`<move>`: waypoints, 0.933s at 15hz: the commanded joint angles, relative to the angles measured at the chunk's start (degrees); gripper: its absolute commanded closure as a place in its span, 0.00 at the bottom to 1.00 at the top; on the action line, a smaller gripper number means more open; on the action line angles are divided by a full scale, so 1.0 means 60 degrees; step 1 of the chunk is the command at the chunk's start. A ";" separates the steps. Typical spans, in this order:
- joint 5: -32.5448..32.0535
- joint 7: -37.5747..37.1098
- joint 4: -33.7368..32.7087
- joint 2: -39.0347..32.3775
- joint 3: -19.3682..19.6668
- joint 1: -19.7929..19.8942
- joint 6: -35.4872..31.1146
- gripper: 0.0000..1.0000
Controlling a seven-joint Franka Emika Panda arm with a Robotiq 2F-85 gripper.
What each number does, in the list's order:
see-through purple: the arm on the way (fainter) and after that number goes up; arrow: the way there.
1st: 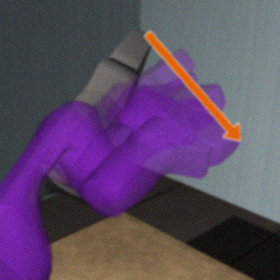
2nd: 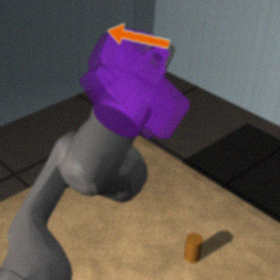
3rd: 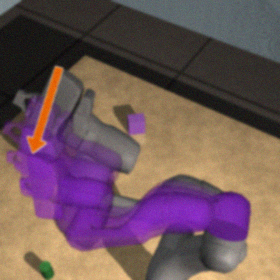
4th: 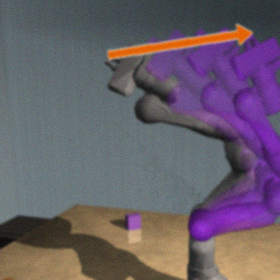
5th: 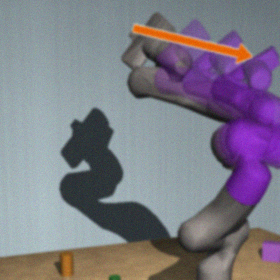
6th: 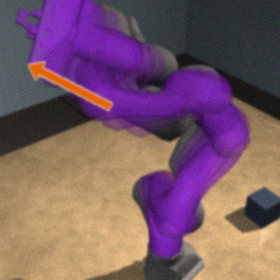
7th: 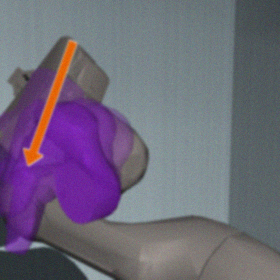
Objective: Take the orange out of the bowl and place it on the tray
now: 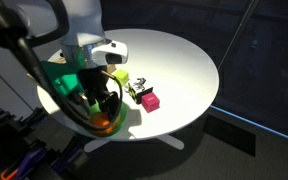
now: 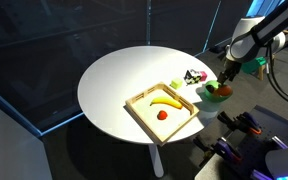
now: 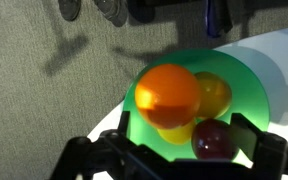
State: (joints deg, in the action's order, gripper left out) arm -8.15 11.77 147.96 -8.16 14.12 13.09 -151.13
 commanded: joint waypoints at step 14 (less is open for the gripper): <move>0.0229 0.0497 -0.0325 -0.0593 -0.0092 0.0321 -0.0092 0.00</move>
State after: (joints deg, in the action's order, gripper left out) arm -8.15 12.33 147.08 -10.66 14.12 13.82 -151.14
